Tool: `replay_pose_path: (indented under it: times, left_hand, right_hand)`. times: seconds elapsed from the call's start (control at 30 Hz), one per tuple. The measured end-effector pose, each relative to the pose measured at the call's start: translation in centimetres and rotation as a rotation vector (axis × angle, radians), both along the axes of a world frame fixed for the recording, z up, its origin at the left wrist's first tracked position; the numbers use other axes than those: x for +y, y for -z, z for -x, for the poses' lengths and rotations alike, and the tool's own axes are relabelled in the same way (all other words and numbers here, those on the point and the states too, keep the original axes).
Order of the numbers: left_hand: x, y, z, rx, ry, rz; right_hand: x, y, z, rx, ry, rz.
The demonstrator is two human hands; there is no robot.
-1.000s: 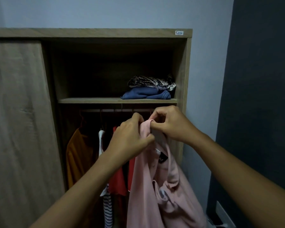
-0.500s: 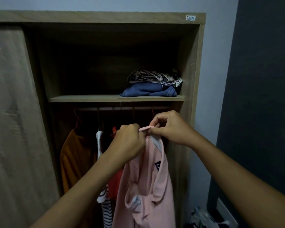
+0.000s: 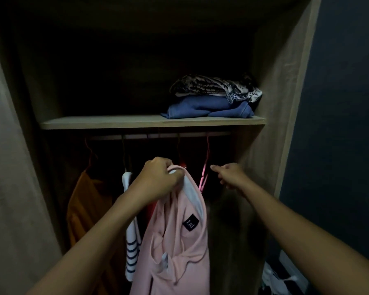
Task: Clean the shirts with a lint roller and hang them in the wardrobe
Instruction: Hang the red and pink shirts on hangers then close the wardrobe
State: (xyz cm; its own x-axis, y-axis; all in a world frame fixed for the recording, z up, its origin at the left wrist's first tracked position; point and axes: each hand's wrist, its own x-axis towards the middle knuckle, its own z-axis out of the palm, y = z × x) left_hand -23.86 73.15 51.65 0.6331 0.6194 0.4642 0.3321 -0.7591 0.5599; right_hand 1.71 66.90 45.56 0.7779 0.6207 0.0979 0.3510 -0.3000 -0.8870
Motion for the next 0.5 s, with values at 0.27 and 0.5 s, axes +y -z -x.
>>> replay_pose_path:
  times: [0.27,0.5]
  left_hand:
    - [4.3,1.3,-0.2,0.011,0.034,0.003]
    - [5.0,2.3,0.4,0.034,0.064,0.048]
  right_hand:
    - [5.8,3.2,-0.6,0.168,0.028,-0.02]
    - [8.5,3.5,-0.9,0.241,-0.014,-0.218]
